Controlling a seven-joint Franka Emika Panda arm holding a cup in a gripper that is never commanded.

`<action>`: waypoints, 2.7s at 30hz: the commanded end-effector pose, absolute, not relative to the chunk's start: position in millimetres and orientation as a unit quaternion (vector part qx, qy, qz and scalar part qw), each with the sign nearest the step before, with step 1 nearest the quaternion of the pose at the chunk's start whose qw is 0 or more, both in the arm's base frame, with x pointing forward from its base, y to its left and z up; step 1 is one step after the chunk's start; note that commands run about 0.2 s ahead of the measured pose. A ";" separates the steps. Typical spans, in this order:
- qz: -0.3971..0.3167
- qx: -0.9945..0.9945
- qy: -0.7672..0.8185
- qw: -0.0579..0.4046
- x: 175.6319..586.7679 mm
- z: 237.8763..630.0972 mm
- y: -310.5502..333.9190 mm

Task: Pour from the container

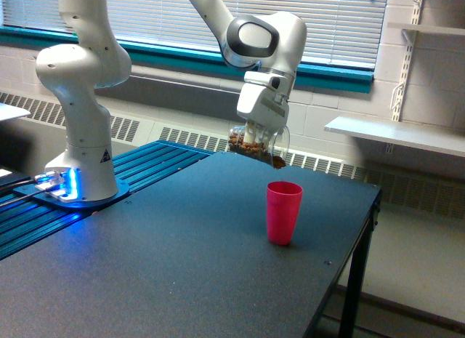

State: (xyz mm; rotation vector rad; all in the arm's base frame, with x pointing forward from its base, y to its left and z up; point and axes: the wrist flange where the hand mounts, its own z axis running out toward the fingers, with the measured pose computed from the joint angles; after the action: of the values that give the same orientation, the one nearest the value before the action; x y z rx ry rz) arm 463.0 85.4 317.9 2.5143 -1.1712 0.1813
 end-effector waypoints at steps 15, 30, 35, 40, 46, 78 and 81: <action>0.062 0.886 -0.414 0.200 470.5 315.6 93.8; 0.059 0.884 -0.413 0.211 472.9 313.0 100.3; 0.056 0.884 -0.412 0.216 474.8 312.5 103.3; 0.054 0.882 -0.413 0.219 477.4 311.9 105.5; 0.053 0.882 -0.412 0.225 478.8 311.1 108.3; 0.044 0.867 -0.426 0.254 481.9 306.6 114.2; 0.045 0.866 -0.425 0.261 481.4 305.9 118.0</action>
State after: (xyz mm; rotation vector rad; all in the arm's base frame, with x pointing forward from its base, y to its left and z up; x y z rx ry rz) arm 480.8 109.9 305.3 2.3679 -1.1451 0.1064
